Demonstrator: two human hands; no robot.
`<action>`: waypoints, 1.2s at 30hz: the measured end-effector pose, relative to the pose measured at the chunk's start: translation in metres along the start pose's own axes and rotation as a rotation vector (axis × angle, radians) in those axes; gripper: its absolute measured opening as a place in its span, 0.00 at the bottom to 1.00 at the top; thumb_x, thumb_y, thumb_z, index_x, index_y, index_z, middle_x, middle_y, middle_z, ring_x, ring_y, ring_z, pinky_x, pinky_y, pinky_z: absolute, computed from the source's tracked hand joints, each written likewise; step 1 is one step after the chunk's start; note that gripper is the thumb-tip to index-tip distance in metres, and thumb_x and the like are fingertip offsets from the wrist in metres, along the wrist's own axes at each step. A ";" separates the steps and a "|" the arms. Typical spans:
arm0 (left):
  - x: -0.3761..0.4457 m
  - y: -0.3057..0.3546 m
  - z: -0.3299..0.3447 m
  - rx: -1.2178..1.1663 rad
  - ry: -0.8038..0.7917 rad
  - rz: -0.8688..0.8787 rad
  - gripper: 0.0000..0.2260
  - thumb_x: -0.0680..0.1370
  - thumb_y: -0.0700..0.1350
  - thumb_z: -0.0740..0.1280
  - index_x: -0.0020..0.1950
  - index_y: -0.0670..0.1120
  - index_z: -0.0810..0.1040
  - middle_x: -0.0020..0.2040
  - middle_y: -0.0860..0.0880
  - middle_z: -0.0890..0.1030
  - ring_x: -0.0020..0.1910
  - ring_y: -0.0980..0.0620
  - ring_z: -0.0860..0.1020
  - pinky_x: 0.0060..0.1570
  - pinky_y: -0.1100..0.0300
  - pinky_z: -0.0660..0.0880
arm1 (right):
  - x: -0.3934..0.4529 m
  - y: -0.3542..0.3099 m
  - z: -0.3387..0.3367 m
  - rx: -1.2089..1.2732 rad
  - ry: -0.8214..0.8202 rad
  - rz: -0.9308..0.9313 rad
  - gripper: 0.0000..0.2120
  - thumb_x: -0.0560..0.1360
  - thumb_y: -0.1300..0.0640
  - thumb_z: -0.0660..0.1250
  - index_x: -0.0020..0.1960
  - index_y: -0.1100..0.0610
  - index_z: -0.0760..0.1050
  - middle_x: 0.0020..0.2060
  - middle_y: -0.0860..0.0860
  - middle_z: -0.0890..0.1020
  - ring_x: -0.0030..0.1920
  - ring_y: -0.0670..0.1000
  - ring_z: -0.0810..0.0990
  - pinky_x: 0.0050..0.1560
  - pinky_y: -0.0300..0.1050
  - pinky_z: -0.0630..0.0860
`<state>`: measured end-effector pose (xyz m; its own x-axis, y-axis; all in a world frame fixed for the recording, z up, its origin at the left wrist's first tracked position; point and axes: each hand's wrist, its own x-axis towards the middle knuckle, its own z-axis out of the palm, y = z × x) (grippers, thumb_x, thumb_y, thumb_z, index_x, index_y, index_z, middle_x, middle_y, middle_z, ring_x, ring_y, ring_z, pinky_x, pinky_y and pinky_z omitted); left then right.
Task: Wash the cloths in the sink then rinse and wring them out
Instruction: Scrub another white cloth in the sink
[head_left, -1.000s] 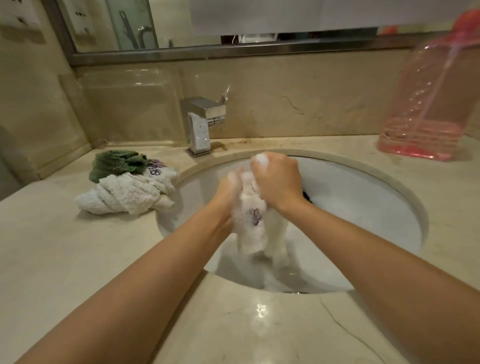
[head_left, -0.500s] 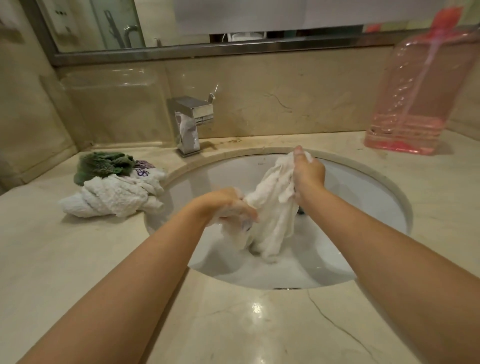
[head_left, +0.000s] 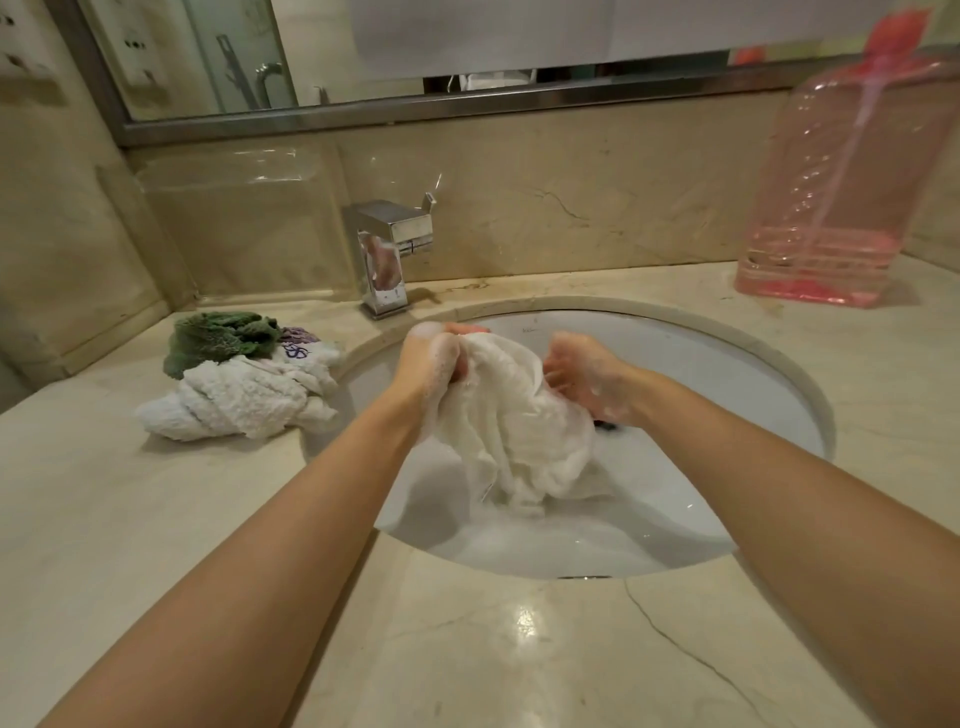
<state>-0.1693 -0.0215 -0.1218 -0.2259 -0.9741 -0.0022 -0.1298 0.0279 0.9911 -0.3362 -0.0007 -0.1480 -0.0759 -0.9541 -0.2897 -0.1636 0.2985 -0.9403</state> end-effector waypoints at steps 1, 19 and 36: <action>-0.002 0.001 0.001 -0.008 -0.024 0.025 0.23 0.63 0.27 0.53 0.49 0.41 0.80 0.47 0.39 0.81 0.47 0.42 0.79 0.45 0.52 0.80 | 0.002 0.001 0.002 -0.023 -0.072 -0.001 0.14 0.71 0.48 0.62 0.41 0.58 0.76 0.38 0.56 0.78 0.40 0.56 0.75 0.46 0.48 0.71; 0.002 -0.006 0.006 -0.110 -0.068 -0.145 0.16 0.79 0.54 0.64 0.52 0.41 0.79 0.36 0.48 0.80 0.29 0.53 0.78 0.28 0.65 0.75 | -0.020 -0.020 0.032 -0.115 0.552 -0.538 0.24 0.81 0.46 0.58 0.30 0.57 0.65 0.27 0.50 0.66 0.31 0.51 0.65 0.34 0.47 0.62; -0.013 -0.005 0.028 -0.076 -0.096 -0.112 0.12 0.83 0.44 0.56 0.43 0.45 0.75 0.38 0.47 0.75 0.35 0.51 0.74 0.38 0.57 0.73 | -0.017 -0.020 0.061 -0.324 0.679 -0.534 0.26 0.80 0.55 0.60 0.23 0.54 0.62 0.21 0.48 0.66 0.27 0.51 0.64 0.31 0.47 0.59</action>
<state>-0.1926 -0.0024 -0.1306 -0.3061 -0.9442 -0.1219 -0.0864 -0.1000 0.9912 -0.2714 0.0086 -0.1354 -0.4550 -0.7789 0.4317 -0.6025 -0.0877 -0.7933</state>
